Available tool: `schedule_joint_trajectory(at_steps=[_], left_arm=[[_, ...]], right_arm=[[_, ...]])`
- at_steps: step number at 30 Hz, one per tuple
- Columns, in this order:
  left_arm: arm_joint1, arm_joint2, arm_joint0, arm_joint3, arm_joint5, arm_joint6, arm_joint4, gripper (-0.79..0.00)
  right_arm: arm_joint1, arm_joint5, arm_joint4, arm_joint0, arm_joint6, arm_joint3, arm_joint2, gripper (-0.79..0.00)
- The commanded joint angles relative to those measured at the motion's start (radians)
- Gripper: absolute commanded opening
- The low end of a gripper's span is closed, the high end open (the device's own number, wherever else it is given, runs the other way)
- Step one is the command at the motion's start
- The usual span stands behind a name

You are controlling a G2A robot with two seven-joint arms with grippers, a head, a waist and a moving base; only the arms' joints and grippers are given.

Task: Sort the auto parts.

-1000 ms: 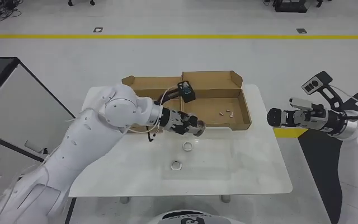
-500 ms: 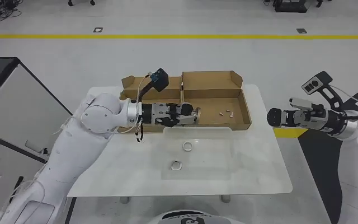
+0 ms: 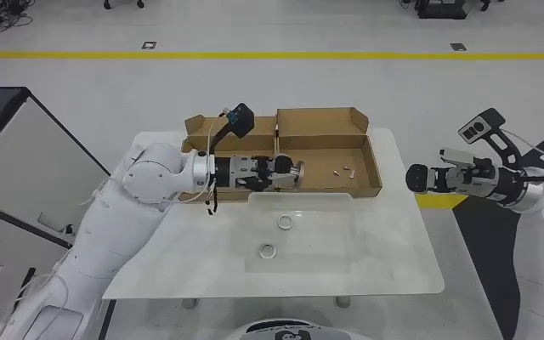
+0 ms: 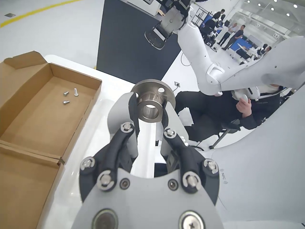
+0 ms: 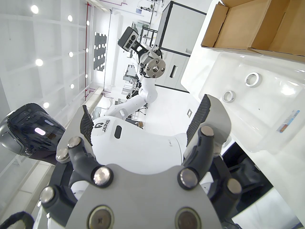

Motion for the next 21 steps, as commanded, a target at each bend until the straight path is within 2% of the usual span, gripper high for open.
schedule_joint_trajectory(at_steps=[1,5,11,21], left_arm=[[0.001,-0.017,0.016,0.011,0.008,0.037,-0.037,-0.785],[0.004,-0.056,0.050,0.019,0.005,0.073,-0.136,-0.785],[0.003,-0.093,0.092,0.022,-0.049,0.100,-0.325,-0.785],[-0.016,-0.100,0.091,0.042,-0.131,0.094,-0.679,-0.785]], right_arm=[[0.000,0.000,0.000,0.000,0.000,0.000,0.000,0.000],[0.000,0.000,0.000,0.000,0.000,0.000,0.000,0.000],[0.000,0.000,0.000,0.000,0.000,0.000,0.000,0.000],[0.000,0.000,0.000,0.000,0.000,0.000,0.000,0.000]])
